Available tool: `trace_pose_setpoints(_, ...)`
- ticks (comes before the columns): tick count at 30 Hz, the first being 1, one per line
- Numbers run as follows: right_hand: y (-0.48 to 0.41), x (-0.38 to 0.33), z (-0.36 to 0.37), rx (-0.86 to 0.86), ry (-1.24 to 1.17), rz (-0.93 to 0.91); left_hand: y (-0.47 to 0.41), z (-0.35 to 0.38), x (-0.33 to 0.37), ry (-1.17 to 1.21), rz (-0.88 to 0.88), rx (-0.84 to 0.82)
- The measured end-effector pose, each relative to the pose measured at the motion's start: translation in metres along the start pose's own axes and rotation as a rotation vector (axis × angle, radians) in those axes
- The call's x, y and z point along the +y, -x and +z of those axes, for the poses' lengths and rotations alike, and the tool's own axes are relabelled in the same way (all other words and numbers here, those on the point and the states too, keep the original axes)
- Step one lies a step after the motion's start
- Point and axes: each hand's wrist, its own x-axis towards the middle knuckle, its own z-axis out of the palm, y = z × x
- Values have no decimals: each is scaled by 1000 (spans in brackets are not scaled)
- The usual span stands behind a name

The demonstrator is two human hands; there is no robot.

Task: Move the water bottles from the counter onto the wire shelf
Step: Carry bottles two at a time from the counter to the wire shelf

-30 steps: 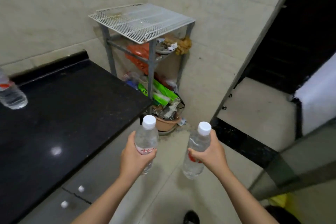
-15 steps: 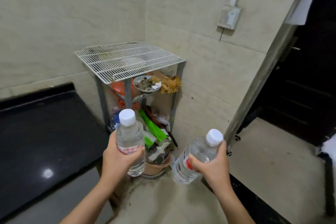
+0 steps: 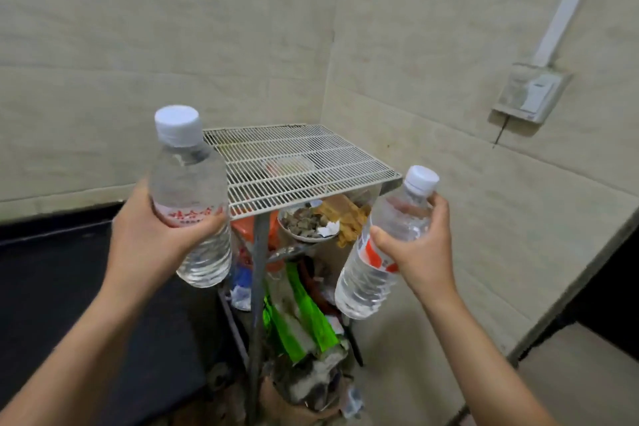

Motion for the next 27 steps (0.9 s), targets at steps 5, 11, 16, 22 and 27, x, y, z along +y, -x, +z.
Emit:
trace_pose_setpoints(5, -98, 11, 38, -44, -24, -65, -95, 22, -9, 67, 55, 36)
trace_pose_setpoints(11, -199, 27, 66, -8, -91, -101, -177, 68, -26, 37, 52, 24)
trace_pose_setpoints(16, -269, 46, 74, -9, -32, -115, -214, 108, -38, 37, -3, 20)
trace_pose_setpoints(22, -346, 90, 96, -159, 25, -85, -220, 141, -31, 1, -78, 110)
trace_pose_setpoints(27, -407, 117, 139, -281, -106, 19, -219, 161, -24, 21, -148, 252)
